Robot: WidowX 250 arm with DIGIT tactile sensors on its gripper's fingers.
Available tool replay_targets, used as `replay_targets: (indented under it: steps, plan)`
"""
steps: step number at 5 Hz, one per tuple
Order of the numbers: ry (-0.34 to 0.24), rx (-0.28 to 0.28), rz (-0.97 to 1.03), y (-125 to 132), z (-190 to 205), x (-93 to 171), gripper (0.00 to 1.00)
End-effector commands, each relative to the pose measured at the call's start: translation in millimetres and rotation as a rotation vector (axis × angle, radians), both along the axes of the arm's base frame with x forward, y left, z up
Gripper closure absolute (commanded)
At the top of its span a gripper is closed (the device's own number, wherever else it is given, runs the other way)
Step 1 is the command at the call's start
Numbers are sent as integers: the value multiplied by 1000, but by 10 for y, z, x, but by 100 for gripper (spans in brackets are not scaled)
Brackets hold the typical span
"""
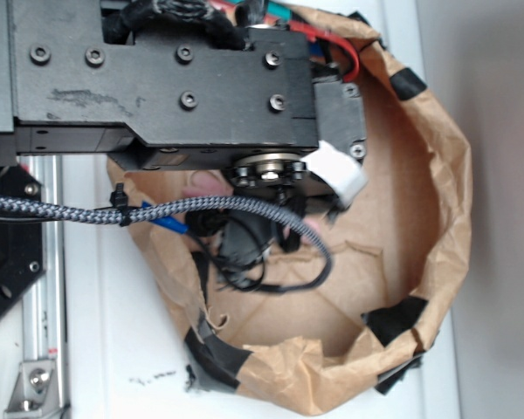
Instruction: Grab the yellow duck.
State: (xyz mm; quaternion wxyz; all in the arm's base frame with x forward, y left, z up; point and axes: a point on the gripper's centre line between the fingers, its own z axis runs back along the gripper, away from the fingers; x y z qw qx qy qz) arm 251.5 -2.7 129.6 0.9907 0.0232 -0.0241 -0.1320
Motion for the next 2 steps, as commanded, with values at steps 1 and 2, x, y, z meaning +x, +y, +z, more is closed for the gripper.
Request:
replay_targets:
  steps: [1, 2]
  plan:
    - [-89, 49, 279, -149, 454, 60, 100]
    - [-88, 52, 304, -98, 416, 141, 100]
